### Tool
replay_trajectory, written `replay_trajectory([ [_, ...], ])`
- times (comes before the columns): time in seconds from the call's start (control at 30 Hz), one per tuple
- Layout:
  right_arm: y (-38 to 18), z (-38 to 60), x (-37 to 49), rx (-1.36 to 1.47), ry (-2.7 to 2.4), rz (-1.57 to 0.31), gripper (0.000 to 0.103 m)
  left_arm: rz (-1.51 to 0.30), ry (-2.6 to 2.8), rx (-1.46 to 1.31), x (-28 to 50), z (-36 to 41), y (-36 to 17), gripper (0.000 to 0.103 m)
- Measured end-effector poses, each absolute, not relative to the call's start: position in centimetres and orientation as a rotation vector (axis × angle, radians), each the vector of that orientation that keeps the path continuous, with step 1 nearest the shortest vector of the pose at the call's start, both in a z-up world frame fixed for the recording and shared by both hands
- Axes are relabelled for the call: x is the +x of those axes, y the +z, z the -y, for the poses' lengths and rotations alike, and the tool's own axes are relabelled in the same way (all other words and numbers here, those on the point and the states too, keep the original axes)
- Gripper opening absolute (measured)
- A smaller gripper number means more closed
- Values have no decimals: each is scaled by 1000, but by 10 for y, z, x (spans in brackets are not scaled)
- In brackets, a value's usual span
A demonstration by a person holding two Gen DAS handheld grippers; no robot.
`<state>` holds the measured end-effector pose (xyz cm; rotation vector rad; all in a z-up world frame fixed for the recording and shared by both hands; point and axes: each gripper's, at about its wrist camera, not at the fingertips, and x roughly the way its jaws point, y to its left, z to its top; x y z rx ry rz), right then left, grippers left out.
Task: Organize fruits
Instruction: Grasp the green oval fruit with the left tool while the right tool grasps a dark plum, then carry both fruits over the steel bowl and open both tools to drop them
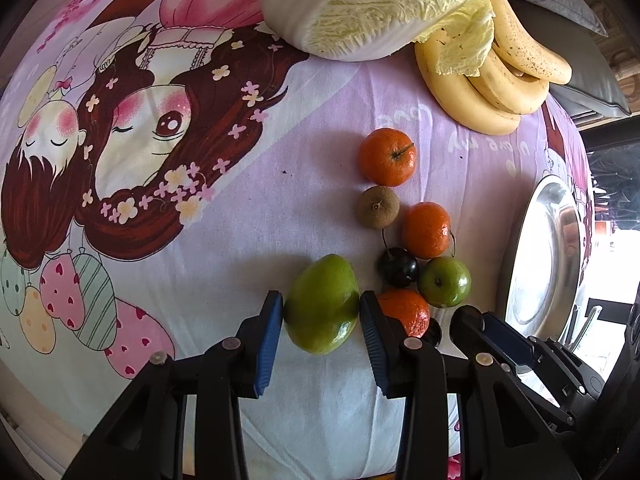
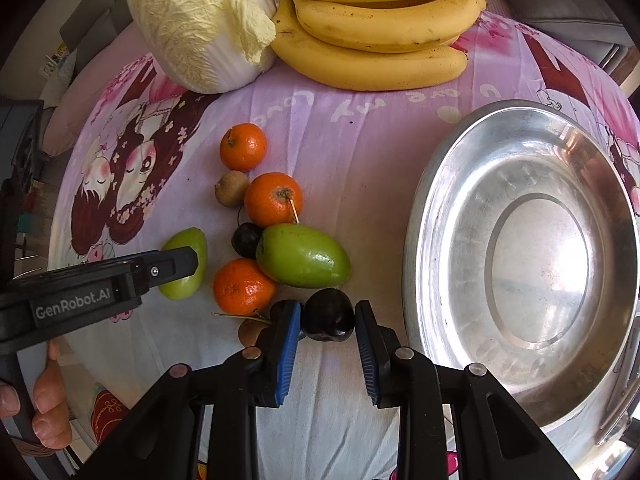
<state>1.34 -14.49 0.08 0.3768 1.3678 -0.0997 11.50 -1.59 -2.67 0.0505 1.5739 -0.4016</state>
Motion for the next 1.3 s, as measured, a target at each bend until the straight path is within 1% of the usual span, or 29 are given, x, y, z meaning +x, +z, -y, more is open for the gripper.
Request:
replay_trajectory([
  [0.33,22,163,9,392,-96,-1316,30,-1546,-386,62,102,18,7,41],
  [0.77,27,231,-14,421,-197,-1292,30,-1504,-492,142,74,108,25,41],
  [1.3,-12,307,-31,486,-268,-1315,31,-1517,-581,273,51,217,-2,41],
])
